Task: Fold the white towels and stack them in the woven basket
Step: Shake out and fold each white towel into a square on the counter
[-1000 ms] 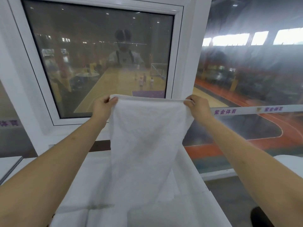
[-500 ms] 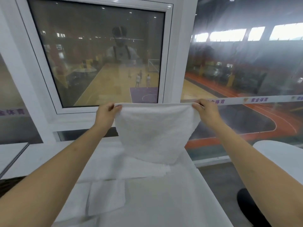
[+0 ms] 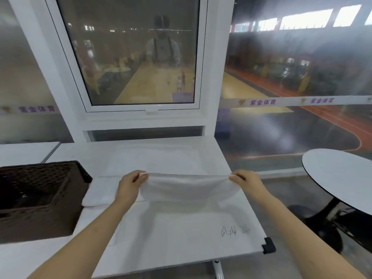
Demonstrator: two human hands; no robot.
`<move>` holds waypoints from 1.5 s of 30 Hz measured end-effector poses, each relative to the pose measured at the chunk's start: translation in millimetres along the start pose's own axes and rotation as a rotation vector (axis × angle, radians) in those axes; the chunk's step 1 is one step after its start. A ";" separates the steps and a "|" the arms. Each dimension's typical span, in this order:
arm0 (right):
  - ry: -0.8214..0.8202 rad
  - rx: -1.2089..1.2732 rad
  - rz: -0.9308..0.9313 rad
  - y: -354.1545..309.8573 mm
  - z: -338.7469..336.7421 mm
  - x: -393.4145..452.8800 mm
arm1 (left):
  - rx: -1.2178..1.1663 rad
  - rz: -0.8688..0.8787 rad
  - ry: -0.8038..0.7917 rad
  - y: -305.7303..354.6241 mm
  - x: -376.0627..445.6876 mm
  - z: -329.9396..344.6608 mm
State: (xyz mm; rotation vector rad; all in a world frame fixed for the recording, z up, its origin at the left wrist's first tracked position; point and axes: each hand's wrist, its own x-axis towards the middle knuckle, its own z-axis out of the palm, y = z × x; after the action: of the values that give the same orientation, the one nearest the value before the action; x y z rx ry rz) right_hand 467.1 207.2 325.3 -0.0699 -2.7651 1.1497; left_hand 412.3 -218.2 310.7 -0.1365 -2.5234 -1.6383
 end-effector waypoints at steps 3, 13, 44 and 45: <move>-0.073 0.027 0.028 22.1 12.0 -41.8 | -0.034 -0.070 -0.008 -21.3 -52.7 13.1; -0.114 0.053 0.113 43.2 26.9 -98.8 | -0.021 -0.232 0.016 -54.1 -122.7 34.6; -0.066 0.025 0.383 139.5 155.1 136.5 | -0.040 -0.472 -0.021 -179.5 96.6 123.1; -0.068 0.019 0.386 142.1 160.3 145.9 | -0.040 -0.470 -0.037 -183.4 104.4 126.9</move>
State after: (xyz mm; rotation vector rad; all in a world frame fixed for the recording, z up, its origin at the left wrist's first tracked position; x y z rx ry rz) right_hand 296.6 209.5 130.1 -0.5965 -2.8796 1.2795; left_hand 274.9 -176.3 110.8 0.4622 -2.6942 -1.8501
